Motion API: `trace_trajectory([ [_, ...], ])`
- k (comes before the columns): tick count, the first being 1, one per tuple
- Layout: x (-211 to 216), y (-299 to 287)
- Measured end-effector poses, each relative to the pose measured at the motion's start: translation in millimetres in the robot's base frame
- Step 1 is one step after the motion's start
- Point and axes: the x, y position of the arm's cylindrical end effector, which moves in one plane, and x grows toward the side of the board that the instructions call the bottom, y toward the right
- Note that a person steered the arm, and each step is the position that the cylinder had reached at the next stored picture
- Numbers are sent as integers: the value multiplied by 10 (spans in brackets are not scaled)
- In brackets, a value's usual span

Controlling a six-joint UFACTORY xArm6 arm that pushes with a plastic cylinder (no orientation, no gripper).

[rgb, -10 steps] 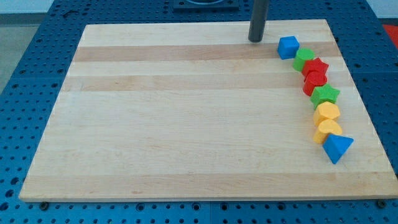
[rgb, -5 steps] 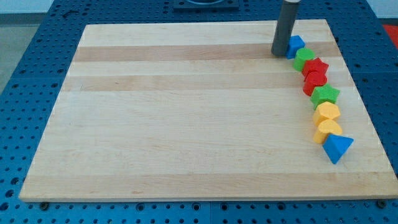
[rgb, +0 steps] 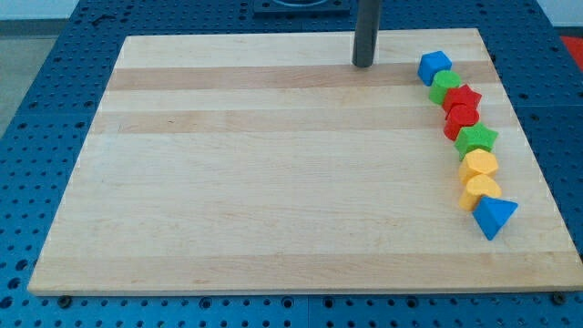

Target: Move the blue cube a bit right and then down

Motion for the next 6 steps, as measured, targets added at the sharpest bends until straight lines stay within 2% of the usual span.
trace_trajectory([
  [4, 6, 826],
  [6, 87, 912],
])
